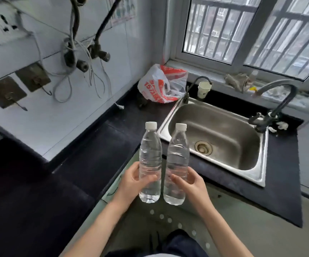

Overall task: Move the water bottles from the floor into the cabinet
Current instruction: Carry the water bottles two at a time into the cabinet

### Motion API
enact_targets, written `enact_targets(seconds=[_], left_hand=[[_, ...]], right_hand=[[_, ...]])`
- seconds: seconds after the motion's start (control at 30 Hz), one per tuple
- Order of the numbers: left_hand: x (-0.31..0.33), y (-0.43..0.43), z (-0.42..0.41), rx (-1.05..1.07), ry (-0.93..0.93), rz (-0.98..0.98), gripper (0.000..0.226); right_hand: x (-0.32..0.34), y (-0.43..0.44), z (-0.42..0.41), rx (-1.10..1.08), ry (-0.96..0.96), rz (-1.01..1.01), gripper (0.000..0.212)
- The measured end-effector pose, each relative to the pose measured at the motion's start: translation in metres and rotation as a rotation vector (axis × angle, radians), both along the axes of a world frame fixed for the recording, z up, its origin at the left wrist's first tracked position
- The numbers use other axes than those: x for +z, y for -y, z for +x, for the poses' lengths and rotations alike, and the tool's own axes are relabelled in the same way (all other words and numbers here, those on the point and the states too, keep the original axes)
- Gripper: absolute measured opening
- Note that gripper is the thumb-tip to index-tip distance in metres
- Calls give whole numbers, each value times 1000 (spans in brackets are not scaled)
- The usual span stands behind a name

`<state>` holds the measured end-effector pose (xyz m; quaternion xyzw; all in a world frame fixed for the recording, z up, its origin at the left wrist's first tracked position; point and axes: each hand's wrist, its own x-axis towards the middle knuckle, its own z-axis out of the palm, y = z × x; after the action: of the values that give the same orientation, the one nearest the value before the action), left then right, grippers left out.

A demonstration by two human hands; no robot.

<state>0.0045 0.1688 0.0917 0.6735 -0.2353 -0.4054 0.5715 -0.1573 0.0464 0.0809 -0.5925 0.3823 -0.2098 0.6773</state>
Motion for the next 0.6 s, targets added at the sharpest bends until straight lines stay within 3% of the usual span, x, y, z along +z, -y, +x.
enact_targets(seconds=[0.2,0.33,0.6], left_hand=[[-17,-55,-9,308,13,97,21],[-12,-74,-22,517,20,115,32],[-11,-114,-106,966,-21,124,31]], right_hand=[[-13,-15,25,186,-89,10,25],[-5,-11,43,397,-84,-2,22],[-4,-26,50,825,-66,23,24]])
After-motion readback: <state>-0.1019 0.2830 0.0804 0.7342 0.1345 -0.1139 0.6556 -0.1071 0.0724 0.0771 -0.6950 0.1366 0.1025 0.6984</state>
